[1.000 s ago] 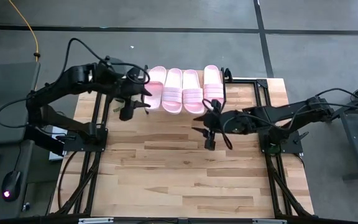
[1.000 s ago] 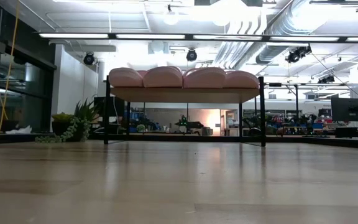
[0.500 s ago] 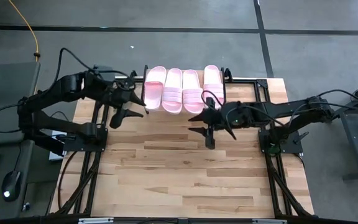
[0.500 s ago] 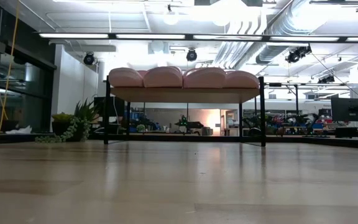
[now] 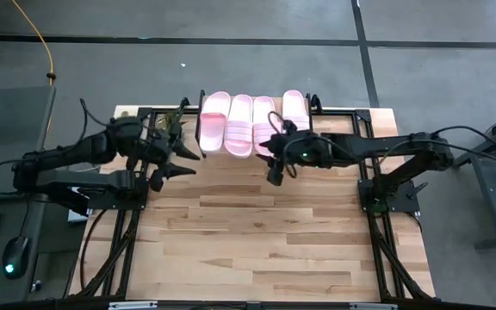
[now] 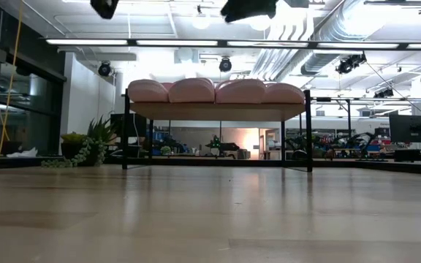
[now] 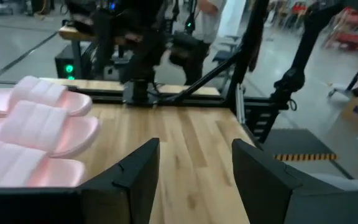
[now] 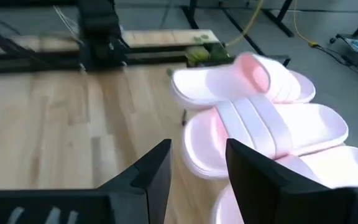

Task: Pick and place slides into the shelf
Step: Adjust the pink slide

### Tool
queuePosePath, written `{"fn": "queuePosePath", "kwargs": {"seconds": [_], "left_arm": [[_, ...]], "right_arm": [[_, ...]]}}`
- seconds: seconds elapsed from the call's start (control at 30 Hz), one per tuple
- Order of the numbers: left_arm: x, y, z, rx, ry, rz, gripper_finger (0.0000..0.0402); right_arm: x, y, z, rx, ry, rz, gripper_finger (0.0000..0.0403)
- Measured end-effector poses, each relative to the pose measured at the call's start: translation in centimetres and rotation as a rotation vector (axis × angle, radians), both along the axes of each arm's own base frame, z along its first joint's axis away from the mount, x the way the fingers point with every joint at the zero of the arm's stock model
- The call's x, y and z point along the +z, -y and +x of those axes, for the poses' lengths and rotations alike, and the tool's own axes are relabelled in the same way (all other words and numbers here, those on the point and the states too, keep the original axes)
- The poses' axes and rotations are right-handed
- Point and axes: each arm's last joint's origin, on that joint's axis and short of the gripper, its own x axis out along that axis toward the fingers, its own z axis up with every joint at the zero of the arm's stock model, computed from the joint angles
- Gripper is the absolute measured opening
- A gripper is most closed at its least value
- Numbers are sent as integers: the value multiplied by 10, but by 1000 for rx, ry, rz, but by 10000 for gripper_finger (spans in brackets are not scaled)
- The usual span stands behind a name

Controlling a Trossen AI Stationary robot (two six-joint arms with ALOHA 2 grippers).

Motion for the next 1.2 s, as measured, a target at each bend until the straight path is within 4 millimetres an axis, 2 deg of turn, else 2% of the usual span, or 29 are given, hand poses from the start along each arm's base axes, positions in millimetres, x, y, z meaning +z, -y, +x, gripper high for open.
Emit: {"fn": "queuePosePath", "kwargs": {"seconds": [0.17,0.27,0.6,0.83,1.2], "left_arm": [[-27,8,-3,-34,19,-3,184],[-33,12,-3,-23,41,3,184],[-35,24,-1,-54,29,-3,184],[-35,29,-1,-90,32,20,184],[-36,25,-1,46,21,81,184]], "right_arm": [[-16,7,12,-87,-74,-99,142],[-22,9,15,-168,-97,-157,142],[-48,11,36,-201,-190,-265,142],[-59,11,49,-218,-178,-297,142],[-70,6,57,-208,-213,-363,142]]}}
